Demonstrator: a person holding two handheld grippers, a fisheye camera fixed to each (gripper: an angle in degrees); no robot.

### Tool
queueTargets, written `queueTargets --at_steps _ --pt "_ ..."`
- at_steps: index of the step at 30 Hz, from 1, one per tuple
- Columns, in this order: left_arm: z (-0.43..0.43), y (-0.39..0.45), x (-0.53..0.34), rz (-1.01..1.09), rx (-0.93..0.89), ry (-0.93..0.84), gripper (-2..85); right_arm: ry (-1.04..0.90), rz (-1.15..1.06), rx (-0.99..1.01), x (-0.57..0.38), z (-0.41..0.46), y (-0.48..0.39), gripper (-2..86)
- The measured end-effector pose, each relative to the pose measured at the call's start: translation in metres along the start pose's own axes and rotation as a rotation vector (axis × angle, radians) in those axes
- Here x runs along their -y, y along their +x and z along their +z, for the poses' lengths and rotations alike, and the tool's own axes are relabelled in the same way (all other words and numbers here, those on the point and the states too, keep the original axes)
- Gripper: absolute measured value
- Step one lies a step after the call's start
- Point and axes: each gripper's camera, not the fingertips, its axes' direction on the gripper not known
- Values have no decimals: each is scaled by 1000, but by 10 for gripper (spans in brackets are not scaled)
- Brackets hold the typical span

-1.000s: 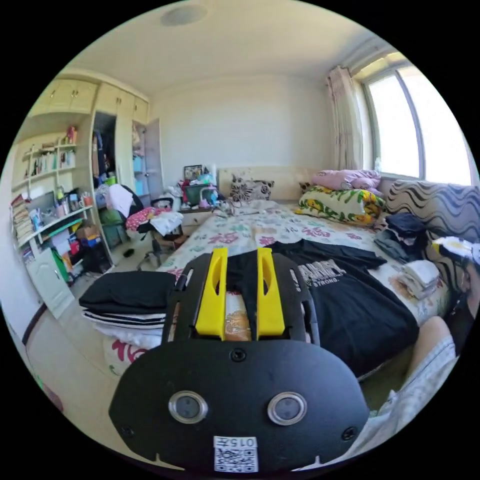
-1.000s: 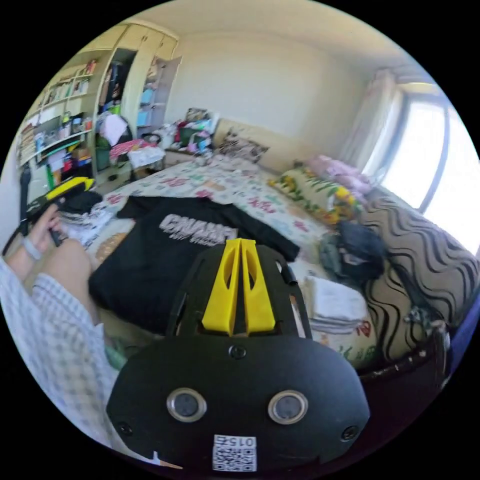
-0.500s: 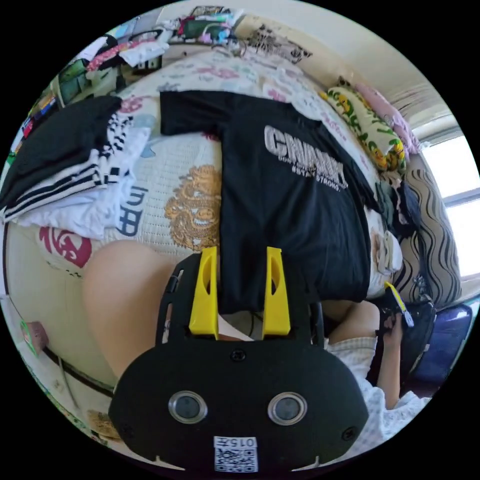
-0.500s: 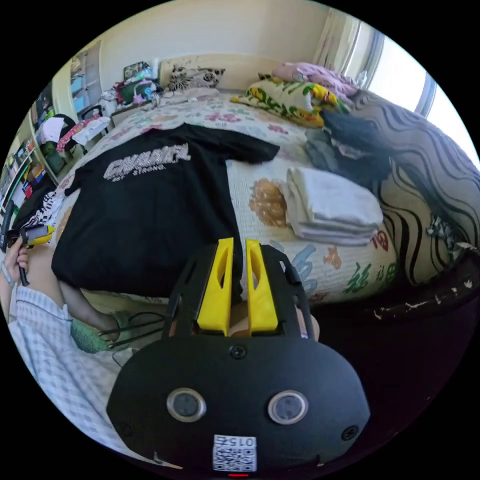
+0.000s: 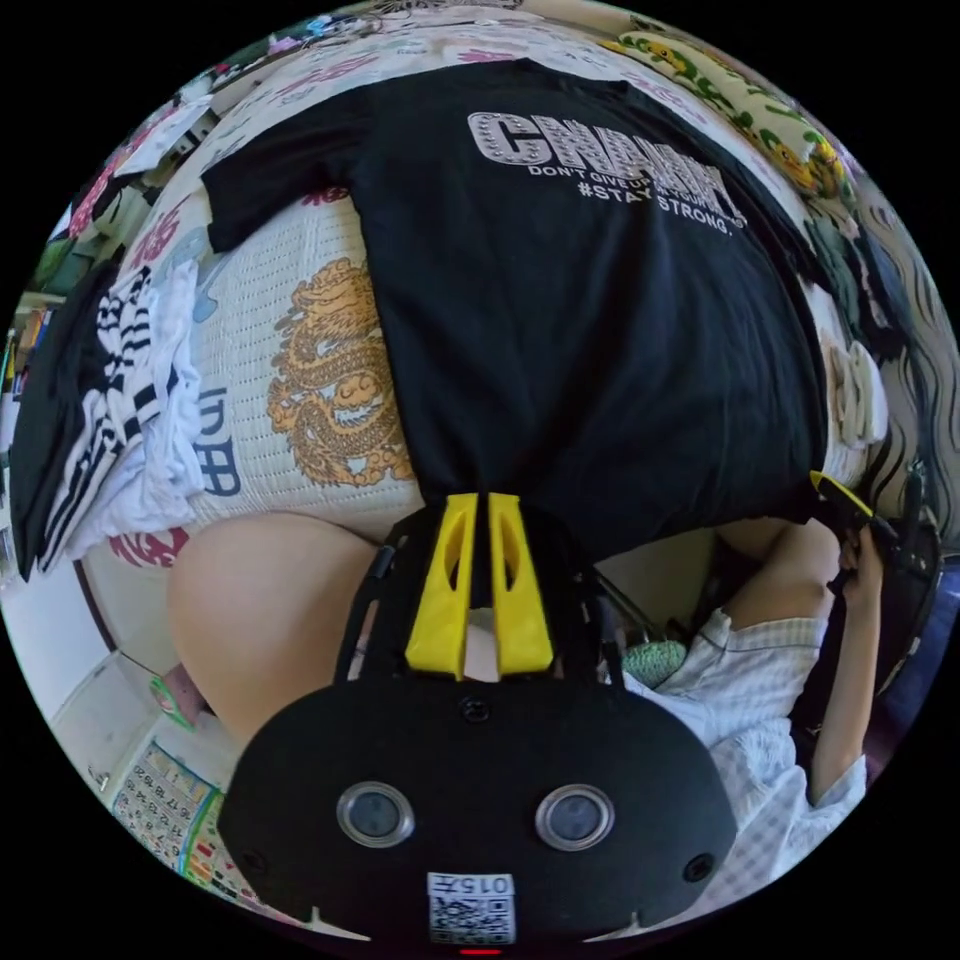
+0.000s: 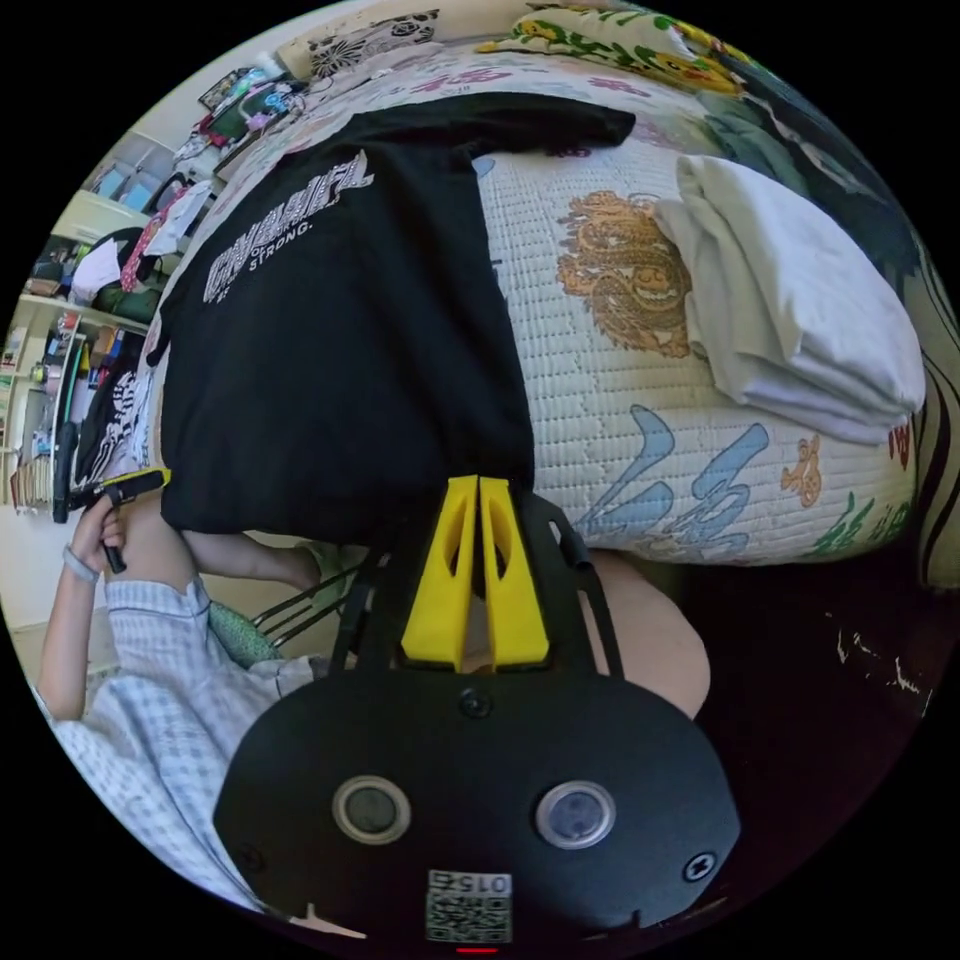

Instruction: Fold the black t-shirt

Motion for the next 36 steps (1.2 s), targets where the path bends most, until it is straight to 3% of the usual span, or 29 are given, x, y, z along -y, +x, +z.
queueTargets --at_steps 4,6,8,12,20,28,36 --pt "-33 12 16 31 24 0 -5 28 -37 0 -15 -10 13 -9" --pt "-40 24 24 66 64 -9 -5 -75 -111 -265 -24 -6 12 -9" --pt "-39 33 34 68 91 -25 -1 -93 -169 -373 -35 -1 13 -9" --pt "-19 43 59 25 79 -170 34 -23 -120 -255 -53 -16 39 -10" --pt "-120 77 74 53 69 135 71 304 -68 -171 -62 -80 62 -10" --pt "-224 260 201 417 13 393 79 578 17 -64 -21 -116 95 -5" --pt "-227 504 366 657 -67 381 80 671 95 72 48 -118 160 47"
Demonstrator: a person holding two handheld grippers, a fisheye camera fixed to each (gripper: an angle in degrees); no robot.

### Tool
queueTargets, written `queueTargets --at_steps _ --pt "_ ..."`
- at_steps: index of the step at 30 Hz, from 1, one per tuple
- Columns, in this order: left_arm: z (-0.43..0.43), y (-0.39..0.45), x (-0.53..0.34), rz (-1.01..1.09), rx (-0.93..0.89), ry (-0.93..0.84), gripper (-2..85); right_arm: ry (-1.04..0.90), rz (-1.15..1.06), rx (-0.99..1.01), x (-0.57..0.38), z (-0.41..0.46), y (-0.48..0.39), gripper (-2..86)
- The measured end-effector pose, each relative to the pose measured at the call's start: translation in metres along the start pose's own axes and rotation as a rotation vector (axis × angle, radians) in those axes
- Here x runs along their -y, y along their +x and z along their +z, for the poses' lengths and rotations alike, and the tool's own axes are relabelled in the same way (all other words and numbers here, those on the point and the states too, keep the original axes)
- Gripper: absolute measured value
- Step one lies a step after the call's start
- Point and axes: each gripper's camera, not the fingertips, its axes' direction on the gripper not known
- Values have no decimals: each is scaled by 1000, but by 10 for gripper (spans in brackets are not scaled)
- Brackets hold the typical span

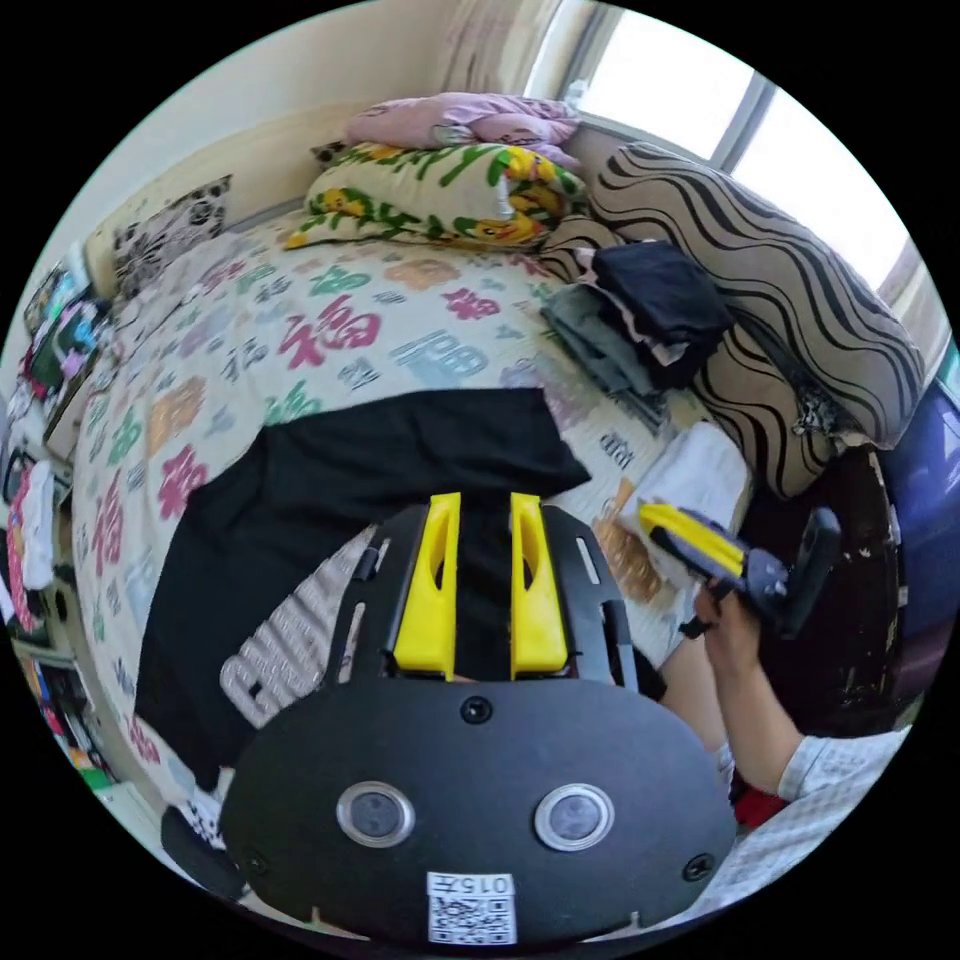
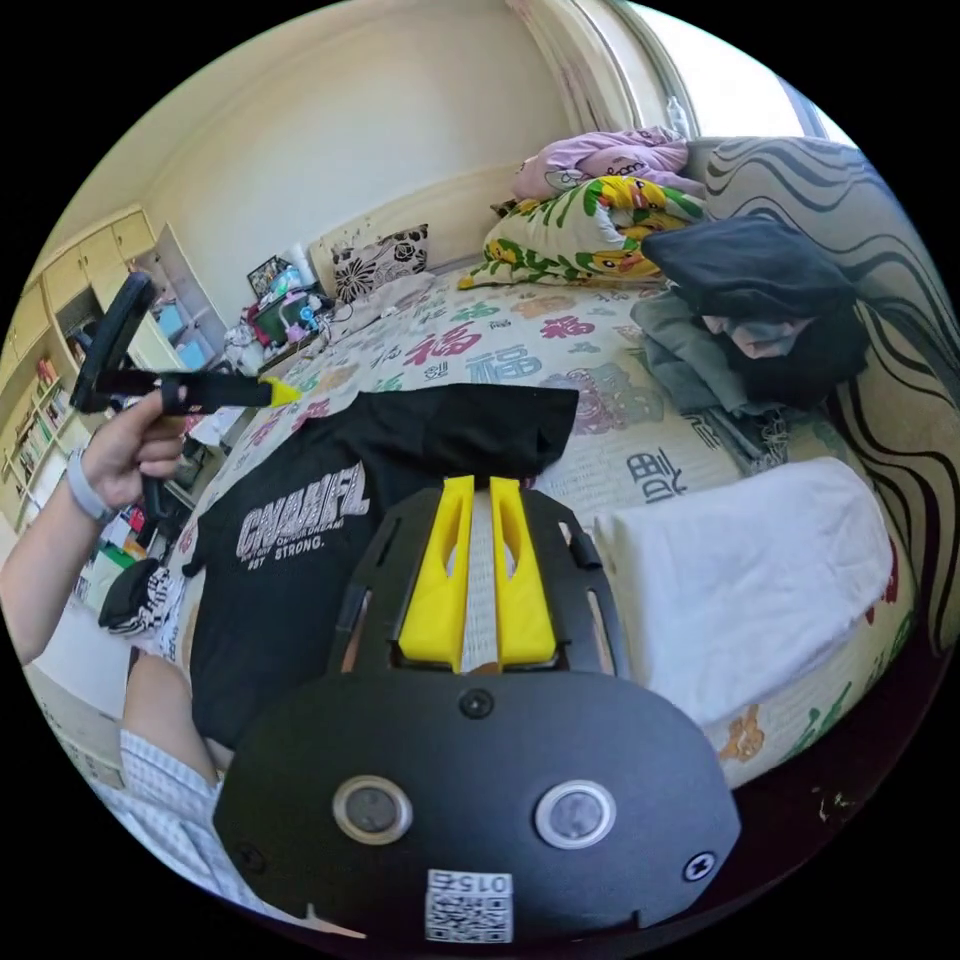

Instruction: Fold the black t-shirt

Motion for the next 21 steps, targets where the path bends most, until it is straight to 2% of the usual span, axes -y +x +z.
queueTargets --at_steps 4,8,11,13,17,19,21 --pt "90 52 89 86 52 -75 80 6 63 -27 18 20 26 68" --pt "161 80 135 120 93 -127 87 -76 105 5 34 55 51 75" --pt "206 92 158 107 106 -168 95 -165 139 51 40 80 65 48" --pt "240 98 168 128 194 -246 99 -181 150 61 40 87 70 21" --pt "247 93 168 112 171 -220 75 -140 159 96 39 84 76 -4" --pt "232 80 165 91 122 -148 9 -122 144 82 39 81 74 -7" --pt "214 63 160 59 58 -88 0 -97 112 54 39 74 67 -9"
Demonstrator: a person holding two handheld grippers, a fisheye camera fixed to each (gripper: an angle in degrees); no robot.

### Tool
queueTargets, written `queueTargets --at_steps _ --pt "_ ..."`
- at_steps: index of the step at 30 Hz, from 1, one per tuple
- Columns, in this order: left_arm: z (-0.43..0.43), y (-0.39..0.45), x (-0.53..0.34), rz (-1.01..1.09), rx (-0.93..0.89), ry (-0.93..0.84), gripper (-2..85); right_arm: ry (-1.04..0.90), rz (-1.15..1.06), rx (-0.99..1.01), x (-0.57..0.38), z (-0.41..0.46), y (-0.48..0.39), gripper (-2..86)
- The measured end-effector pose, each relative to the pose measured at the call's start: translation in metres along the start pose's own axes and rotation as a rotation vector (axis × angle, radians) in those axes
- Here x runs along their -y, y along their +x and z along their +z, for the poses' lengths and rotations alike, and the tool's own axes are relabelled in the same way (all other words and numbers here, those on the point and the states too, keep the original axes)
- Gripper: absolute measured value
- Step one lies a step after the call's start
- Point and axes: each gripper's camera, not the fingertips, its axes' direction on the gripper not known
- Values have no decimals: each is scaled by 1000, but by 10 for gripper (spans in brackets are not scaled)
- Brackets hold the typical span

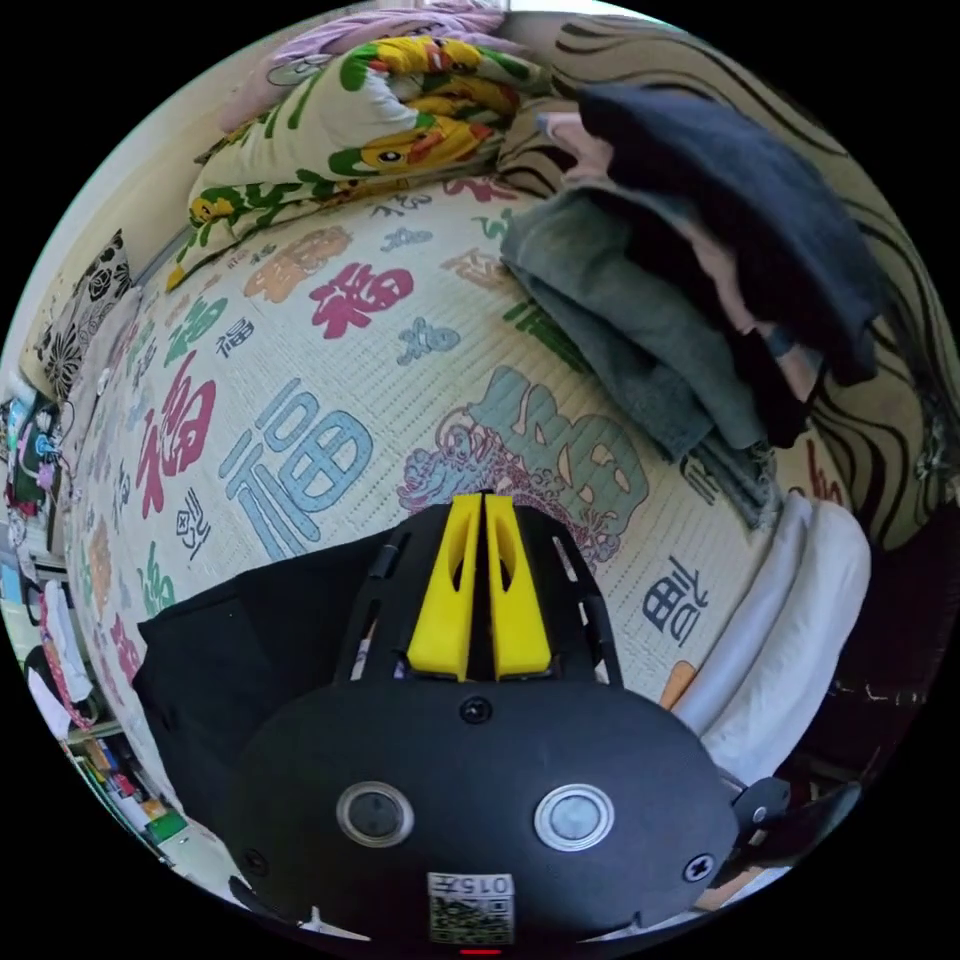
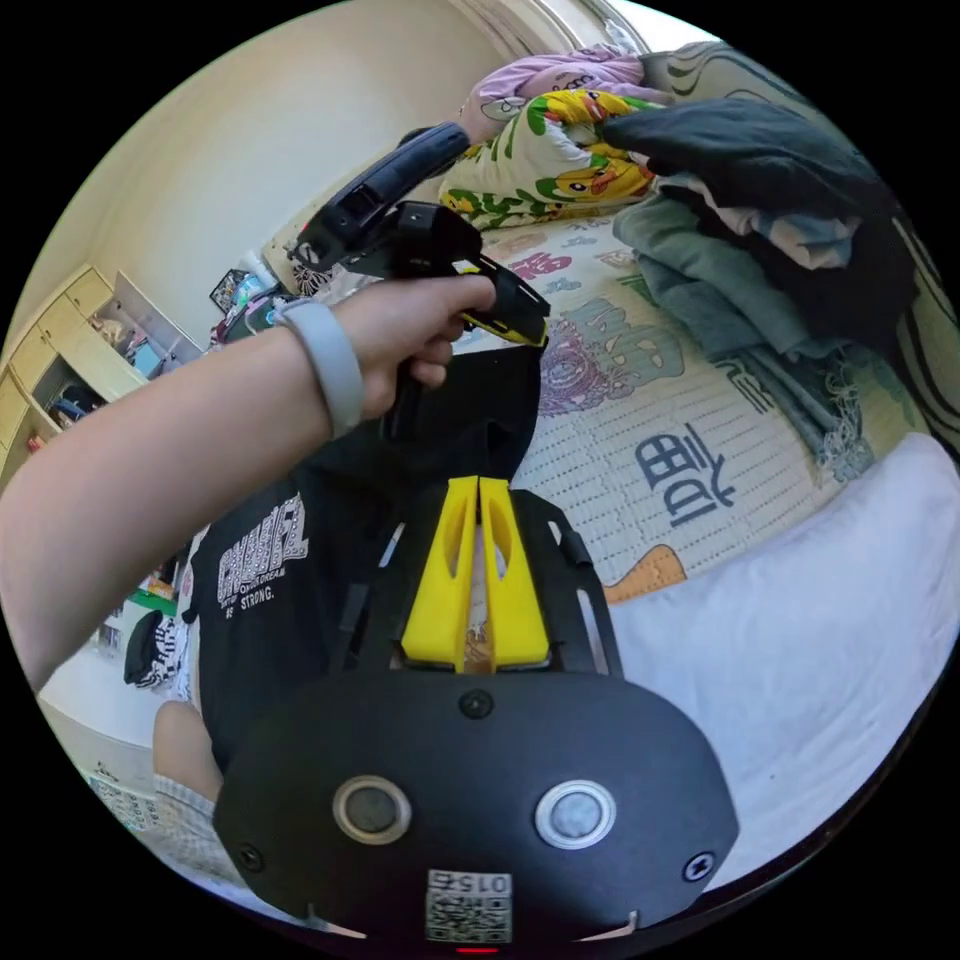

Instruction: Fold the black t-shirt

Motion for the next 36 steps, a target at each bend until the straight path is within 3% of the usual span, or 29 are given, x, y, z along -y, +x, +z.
queueTargets --at_steps 5,7,10,16,22,26,30,36 --pt "-54 -73 -45 -155 -182 185 -7 62 -81 -41 5 -19 -29 -10" --pt "-84 -118 -89 -230 -299 301 -7 78 -122 -43 8 -26 -46 -10" --pt "-114 -175 -162 -306 -322 410 -8 106 -225 -12 11 -38 -85 -10" --pt "-99 -280 -336 -563 -286 429 -8 34 -431 88 4 -15 -177 -9" --pt "-33 -319 -465 -751 -249 344 -4 -170 -540 110 -21 56 -239 -9" --pt "-11 -318 -503 -759 -211 295 21 -288 -575 91 -36 91 -259 -7" --pt "-21 -295 -518 -659 -114 360 50 -200 -550 109 -33 82 -258 0" --pt "27 -249 -484 -477 -201 270 51 -153 -400 202 0 107 -255 -4"
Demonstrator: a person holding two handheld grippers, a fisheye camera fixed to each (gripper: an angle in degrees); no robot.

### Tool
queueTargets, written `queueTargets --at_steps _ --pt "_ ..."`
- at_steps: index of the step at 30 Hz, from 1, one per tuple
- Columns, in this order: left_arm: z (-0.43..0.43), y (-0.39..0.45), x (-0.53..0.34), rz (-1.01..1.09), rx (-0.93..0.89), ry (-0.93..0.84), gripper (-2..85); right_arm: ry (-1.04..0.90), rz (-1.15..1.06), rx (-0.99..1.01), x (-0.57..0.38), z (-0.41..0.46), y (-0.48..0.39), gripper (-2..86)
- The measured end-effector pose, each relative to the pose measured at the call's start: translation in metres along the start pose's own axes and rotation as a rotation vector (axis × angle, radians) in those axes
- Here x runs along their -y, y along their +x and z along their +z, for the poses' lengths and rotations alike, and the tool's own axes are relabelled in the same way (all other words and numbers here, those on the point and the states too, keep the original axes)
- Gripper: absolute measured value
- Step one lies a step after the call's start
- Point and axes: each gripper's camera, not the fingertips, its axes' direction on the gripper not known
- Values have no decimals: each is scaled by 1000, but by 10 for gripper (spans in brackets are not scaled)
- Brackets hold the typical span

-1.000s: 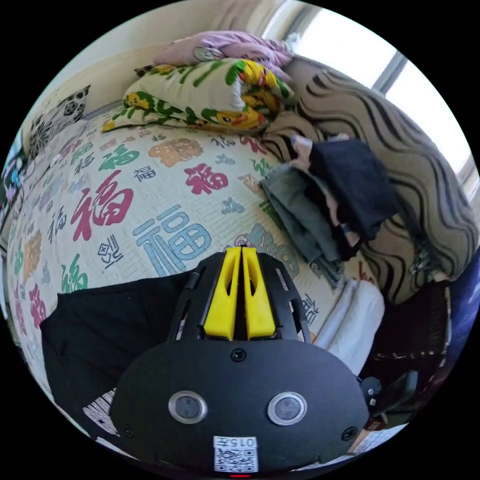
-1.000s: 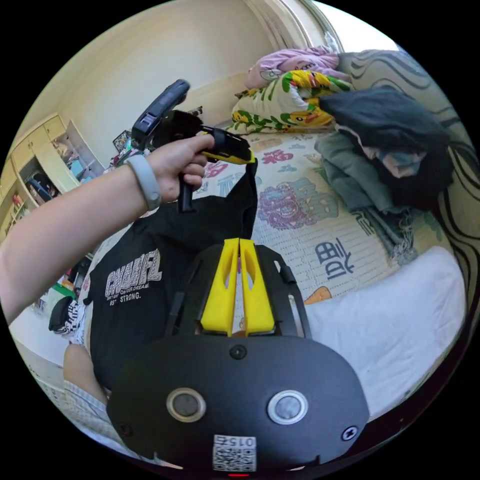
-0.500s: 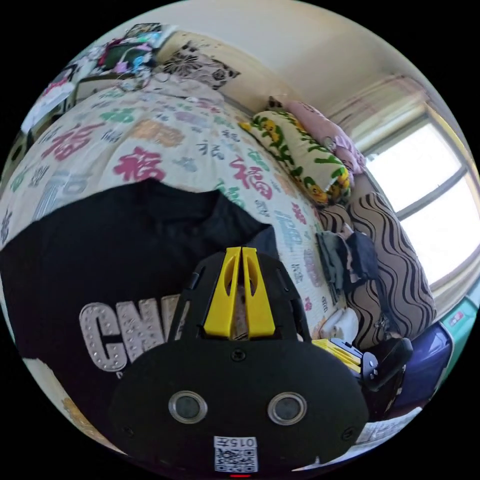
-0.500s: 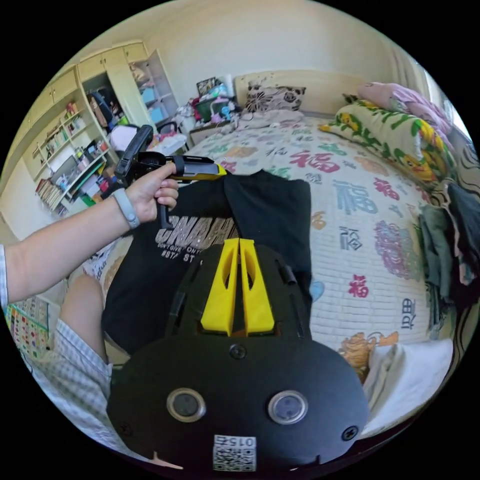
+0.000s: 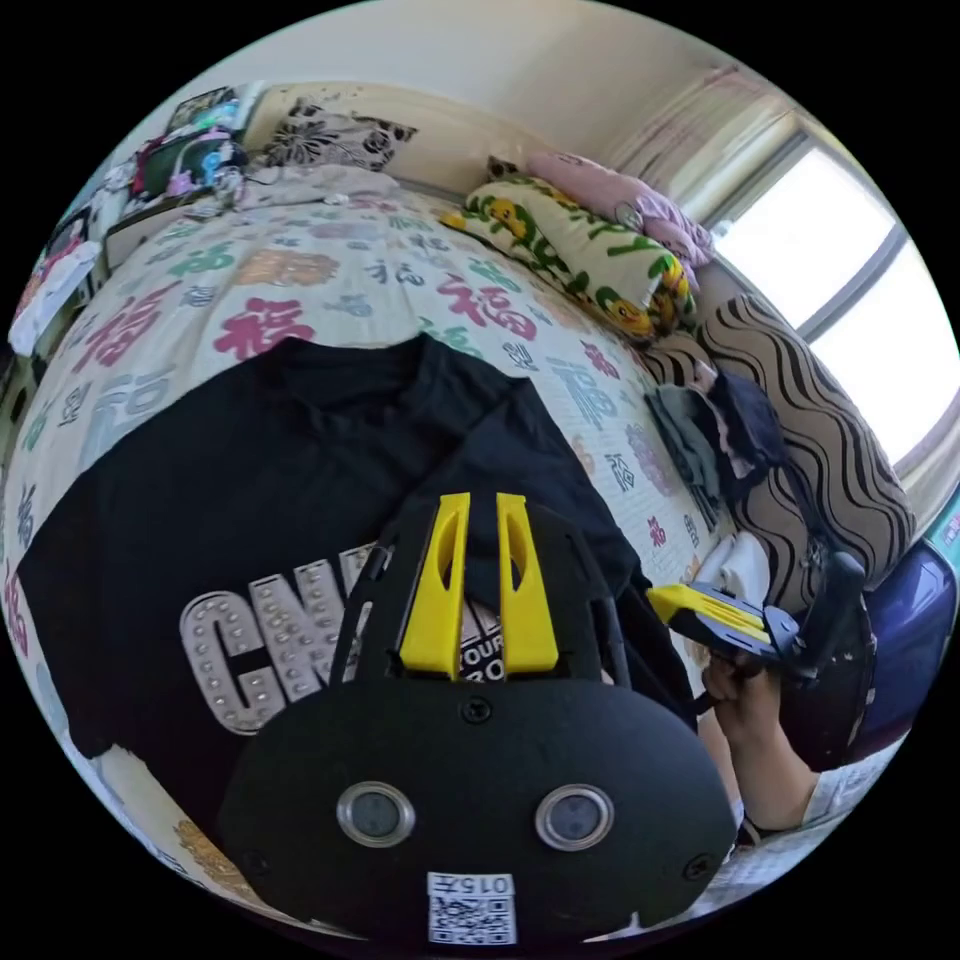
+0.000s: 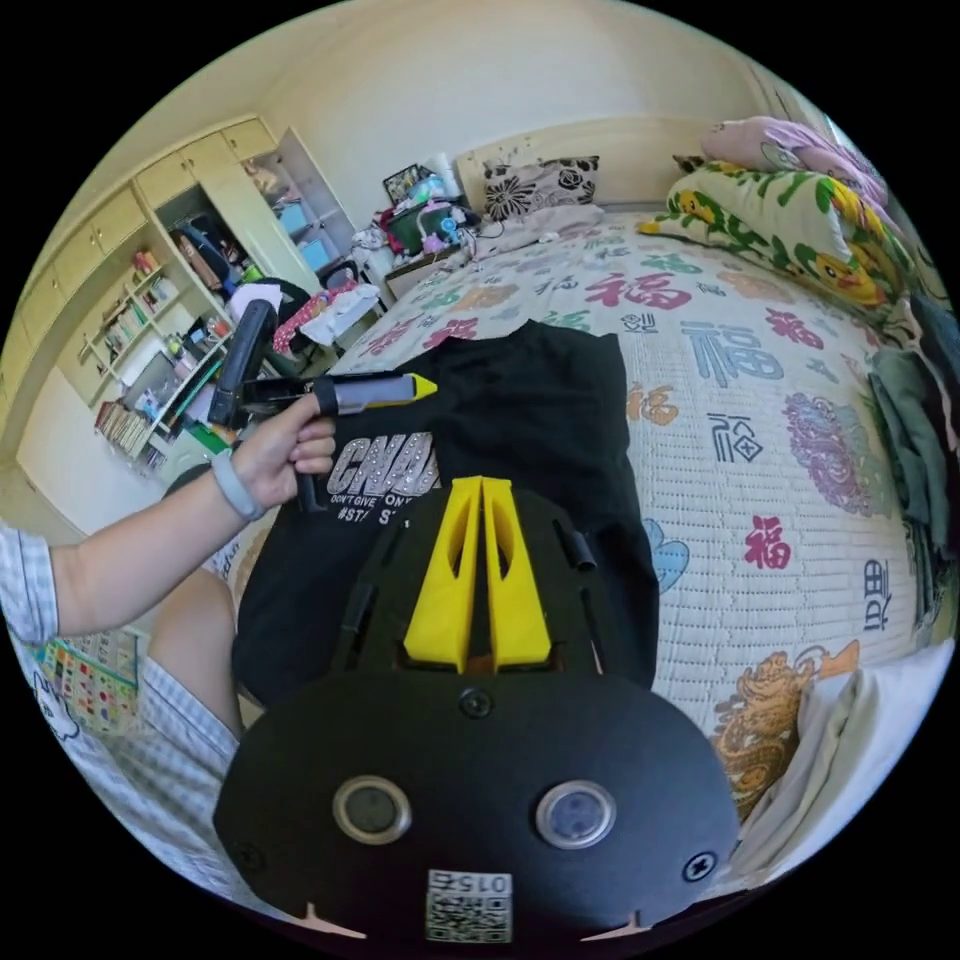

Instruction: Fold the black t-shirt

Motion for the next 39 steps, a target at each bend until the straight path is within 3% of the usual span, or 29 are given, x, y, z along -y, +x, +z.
queueTargets --at_steps 3,6,13,15,18,21,31,39 --pt "36 -4 -11 -33 46 -63 44 -117 23 -98 12 38 -6 -6" --pt "54 -12 -29 -34 205 -87 18 -247 8 -157 7 71 -15 -6" --pt "51 -34 -88 -73 163 -47 2 -177 70 -127 10 72 -24 -6" --pt "39 -38 -112 -56 118 -20 10 -56 64 -179 23 60 -28 -6" --pt "11 -55 -166 -71 84 2 22 -19 90 -260 44 68 -23 -6" --pt "-28 -89 -230 -145 69 24 29 -219 129 -229 51 109 -10 -6" --pt "-152 -226 -447 -495 118 265 47 -256 110 -363 34 105 -66 -6" --pt "-148 -279 -544 -729 269 382 94 -185 -44 -344 67 108 -183 -5"
